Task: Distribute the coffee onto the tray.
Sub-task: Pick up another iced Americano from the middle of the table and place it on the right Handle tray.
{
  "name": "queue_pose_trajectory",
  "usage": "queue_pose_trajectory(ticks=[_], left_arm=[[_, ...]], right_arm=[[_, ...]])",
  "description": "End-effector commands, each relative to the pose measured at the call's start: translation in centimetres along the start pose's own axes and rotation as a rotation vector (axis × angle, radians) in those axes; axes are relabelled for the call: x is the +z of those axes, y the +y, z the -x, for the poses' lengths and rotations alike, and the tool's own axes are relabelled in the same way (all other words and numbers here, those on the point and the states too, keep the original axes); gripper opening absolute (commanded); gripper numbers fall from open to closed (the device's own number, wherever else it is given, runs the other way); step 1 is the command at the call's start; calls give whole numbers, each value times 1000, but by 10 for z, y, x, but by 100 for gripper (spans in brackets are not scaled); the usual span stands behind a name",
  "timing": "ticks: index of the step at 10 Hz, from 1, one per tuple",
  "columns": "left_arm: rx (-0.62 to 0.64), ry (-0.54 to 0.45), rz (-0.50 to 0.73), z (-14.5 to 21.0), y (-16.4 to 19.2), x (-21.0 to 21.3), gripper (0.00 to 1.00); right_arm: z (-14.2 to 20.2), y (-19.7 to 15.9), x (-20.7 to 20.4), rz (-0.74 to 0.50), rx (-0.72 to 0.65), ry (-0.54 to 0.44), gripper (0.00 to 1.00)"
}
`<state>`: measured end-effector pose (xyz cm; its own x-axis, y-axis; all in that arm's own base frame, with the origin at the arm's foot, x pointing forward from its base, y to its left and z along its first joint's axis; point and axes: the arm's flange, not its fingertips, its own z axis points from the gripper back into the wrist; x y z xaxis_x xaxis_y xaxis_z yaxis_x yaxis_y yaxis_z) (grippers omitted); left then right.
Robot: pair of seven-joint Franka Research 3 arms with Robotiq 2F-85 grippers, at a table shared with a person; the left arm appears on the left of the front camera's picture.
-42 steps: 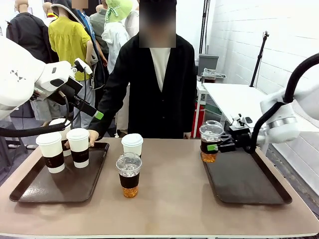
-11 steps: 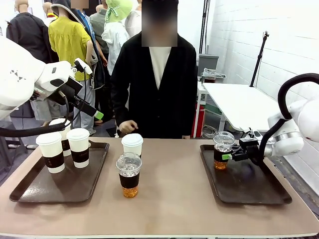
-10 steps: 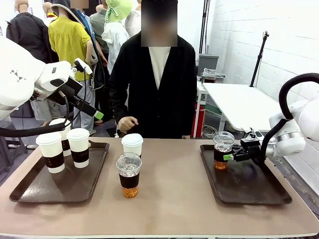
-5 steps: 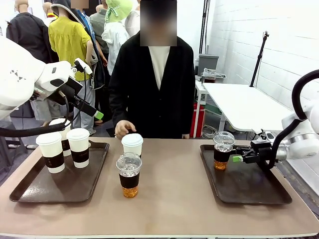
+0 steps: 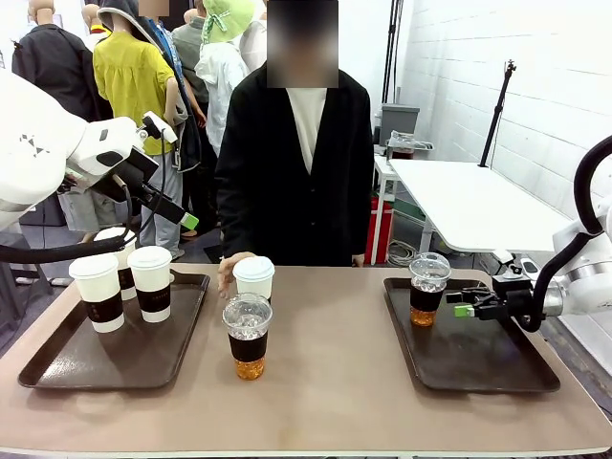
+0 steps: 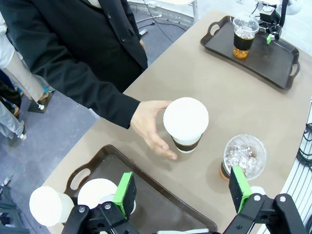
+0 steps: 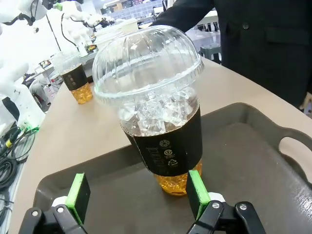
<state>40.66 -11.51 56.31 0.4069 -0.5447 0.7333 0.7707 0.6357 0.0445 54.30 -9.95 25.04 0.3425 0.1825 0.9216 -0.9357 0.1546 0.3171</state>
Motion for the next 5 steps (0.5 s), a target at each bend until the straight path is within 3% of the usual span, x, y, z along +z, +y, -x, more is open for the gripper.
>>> queue_pose_trajectory(ticks=[1, 5], left_arm=[[5, -2, 10, 1, 1, 0, 100], [5, -2, 10, 1, 1, 0, 100]], right_arm=[[-3, -4, -1, -9, 4, -1, 100], [-2, -1, -1, -1, 4, 0, 100]])
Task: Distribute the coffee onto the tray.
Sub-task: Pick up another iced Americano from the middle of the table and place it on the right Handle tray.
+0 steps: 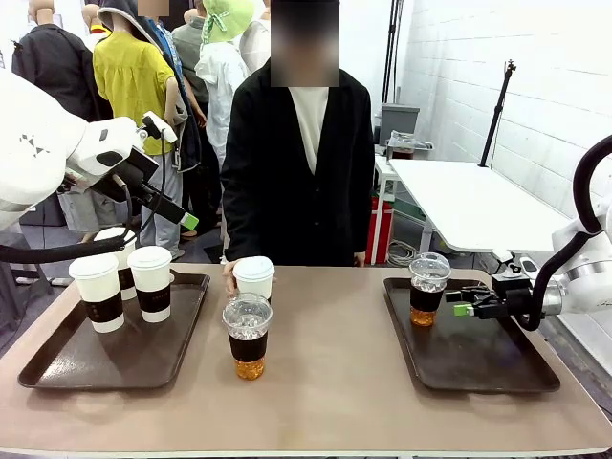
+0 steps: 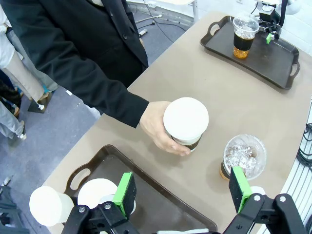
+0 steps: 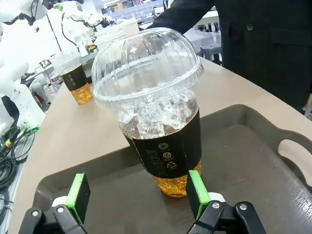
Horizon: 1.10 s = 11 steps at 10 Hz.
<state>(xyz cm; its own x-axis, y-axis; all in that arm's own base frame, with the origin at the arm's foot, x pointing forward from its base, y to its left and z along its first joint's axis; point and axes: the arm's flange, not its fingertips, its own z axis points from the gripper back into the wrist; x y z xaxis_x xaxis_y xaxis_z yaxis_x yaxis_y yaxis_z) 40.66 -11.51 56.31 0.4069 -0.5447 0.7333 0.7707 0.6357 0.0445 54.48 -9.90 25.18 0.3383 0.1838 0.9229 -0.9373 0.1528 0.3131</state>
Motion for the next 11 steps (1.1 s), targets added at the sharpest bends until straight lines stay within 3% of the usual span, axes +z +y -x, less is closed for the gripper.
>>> queue_pose_trajectory(ticks=[1, 6, 11], left_arm=[[5, -2, 10, 1, 1, 0, 100], [5, -2, 10, 1, 1, 0, 100], [5, -2, 10, 1, 1, 0, 100]], right_arm=[[1, 8, 0, -2, -5, -3, 100], [12, 77, -19, 21, -3, 10, 100], [-10, 115, -90, -46, 101, 81, 100]])
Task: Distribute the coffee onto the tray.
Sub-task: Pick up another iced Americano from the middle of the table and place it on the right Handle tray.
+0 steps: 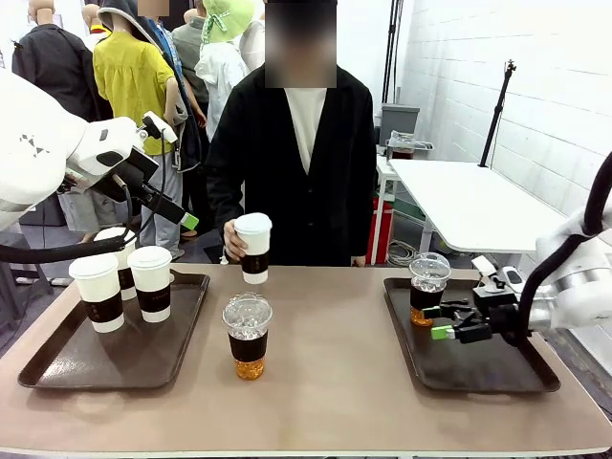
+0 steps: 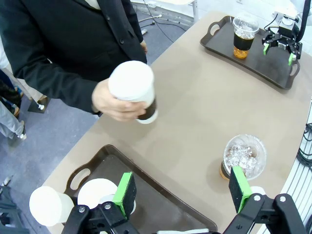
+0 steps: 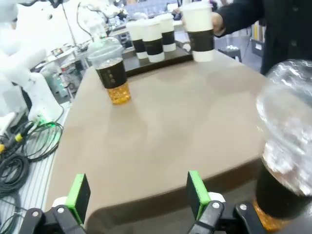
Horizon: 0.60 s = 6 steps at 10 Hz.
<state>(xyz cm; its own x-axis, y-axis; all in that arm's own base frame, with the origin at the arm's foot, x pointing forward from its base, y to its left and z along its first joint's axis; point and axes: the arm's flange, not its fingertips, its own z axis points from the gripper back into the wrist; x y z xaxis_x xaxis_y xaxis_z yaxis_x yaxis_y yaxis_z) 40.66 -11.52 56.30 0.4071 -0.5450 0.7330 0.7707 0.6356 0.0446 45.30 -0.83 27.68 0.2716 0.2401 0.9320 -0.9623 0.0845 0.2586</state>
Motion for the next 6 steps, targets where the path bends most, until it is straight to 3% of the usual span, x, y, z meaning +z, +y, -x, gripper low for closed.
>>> queue_pose_trajectory(ticks=[1, 6], left_arm=[[6, -3, 10, 1, 1, 0, 100], [6, -3, 10, 1, 1, 0, 100]], right_arm=[[-7, 9, -31, -13, 33, 40, 100], [-19, 12, -123, -21, 86, 82, 100]])
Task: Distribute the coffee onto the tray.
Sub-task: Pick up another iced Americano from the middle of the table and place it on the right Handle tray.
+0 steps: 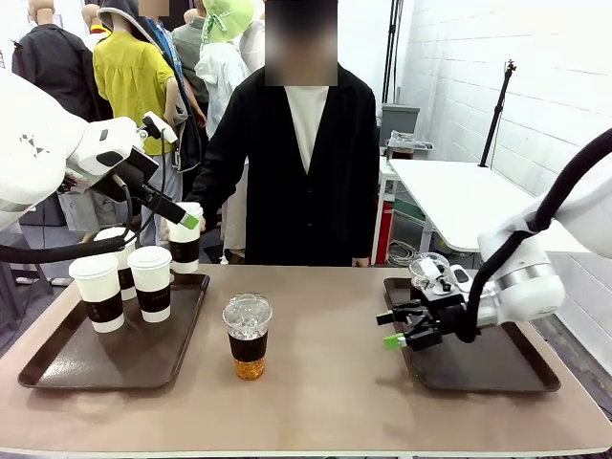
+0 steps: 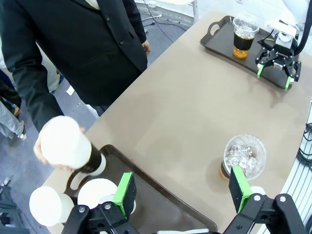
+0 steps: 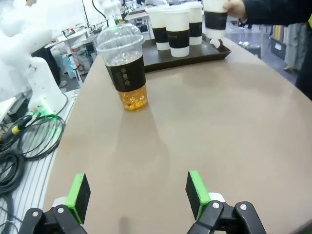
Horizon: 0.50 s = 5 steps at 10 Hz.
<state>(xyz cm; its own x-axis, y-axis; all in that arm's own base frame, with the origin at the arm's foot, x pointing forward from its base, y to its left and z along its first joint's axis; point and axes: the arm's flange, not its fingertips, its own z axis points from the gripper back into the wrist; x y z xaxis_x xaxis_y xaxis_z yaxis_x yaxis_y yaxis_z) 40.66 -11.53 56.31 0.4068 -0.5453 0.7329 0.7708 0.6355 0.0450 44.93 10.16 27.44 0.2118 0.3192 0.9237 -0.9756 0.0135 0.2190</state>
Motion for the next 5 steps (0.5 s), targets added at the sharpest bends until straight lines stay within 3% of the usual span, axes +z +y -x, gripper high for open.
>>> queue_pose_trajectory(ticks=[1, 5], left_arm=[[6, -3, 10, 1, 1, 0, 100], [6, -3, 10, 1, 1, 0, 100]], right_arm=[[-1, -6, -34, 31, 31, -1, 100], [-14, -28, -78, -42, 28, -91, 100]])
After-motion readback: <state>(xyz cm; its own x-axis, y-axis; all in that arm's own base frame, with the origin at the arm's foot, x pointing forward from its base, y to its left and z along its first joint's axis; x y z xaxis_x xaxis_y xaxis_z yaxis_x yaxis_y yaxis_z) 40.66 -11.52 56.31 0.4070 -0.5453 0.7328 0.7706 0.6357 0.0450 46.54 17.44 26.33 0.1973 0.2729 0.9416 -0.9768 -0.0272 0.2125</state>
